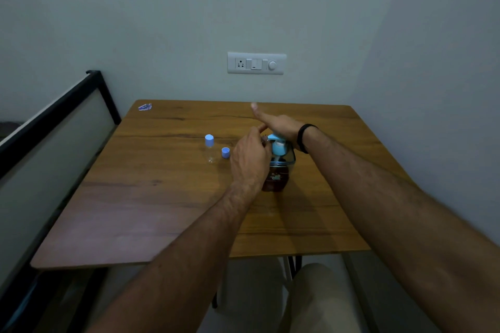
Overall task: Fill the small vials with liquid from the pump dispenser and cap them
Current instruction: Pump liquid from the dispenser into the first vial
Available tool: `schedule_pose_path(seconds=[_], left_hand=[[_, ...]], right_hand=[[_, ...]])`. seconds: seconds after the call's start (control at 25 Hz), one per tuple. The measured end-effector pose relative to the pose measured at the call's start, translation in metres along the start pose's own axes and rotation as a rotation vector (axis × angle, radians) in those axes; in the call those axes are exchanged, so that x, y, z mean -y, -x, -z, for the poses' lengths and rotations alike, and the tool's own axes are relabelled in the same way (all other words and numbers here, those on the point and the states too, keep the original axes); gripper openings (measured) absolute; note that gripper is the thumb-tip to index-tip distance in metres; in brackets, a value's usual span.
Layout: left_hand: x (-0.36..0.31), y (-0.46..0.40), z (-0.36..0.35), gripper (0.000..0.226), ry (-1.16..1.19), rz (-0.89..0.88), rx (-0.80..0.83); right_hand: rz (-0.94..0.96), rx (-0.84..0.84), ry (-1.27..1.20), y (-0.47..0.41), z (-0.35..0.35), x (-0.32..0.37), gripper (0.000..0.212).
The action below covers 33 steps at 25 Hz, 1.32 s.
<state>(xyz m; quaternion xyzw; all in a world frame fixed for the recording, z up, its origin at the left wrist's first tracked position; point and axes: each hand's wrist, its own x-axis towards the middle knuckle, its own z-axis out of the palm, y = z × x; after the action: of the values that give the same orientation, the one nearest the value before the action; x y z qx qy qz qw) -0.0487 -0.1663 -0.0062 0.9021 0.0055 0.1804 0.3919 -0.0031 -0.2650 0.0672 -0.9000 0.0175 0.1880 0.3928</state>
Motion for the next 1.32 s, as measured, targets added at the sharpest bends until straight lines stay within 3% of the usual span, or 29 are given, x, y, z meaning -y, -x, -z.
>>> schedule_pose_path(seconds=[0.08,0.24,0.44,0.64,0.84,1.0,1.2,1.32], left_hand=[[0.001,-0.001,-0.001,0.028,-0.006,-0.012,0.004],[0.001,-0.001,0.000,0.026,-0.001,-0.010,0.007],[0.000,0.000,0.000,0.025,-0.004,-0.002,0.020],[0.000,0.000,0.000,0.024,-0.011,-0.002,0.017],[0.000,0.000,-0.001,0.025,-0.016,-0.004,0.002],[0.000,-0.001,-0.001,0.022,-0.022,0.002,0.003],[0.001,0.000,-0.003,0.017,-0.034,-0.009,-0.006],[0.002,-0.002,-0.004,0.012,-0.059,0.000,-0.002]], right_hand=[[0.004,-0.034,-0.043,0.002,-0.002,-0.002,0.083],[0.073,-0.173,0.045,-0.007,-0.008,-0.004,0.060],[-0.017,-0.013,-0.089,0.003,0.000,-0.003,0.090],[0.031,-0.136,0.049,-0.005,-0.006,-0.002,0.061],[-0.044,0.009,-0.109,0.005,0.001,0.000,0.092],[0.030,-0.147,-0.021,-0.003,-0.009,-0.003,0.071],[-0.014,-0.035,-0.079,0.001,-0.002,-0.002,0.091],[0.022,-0.136,-0.073,-0.004,-0.010,-0.005,0.079]])
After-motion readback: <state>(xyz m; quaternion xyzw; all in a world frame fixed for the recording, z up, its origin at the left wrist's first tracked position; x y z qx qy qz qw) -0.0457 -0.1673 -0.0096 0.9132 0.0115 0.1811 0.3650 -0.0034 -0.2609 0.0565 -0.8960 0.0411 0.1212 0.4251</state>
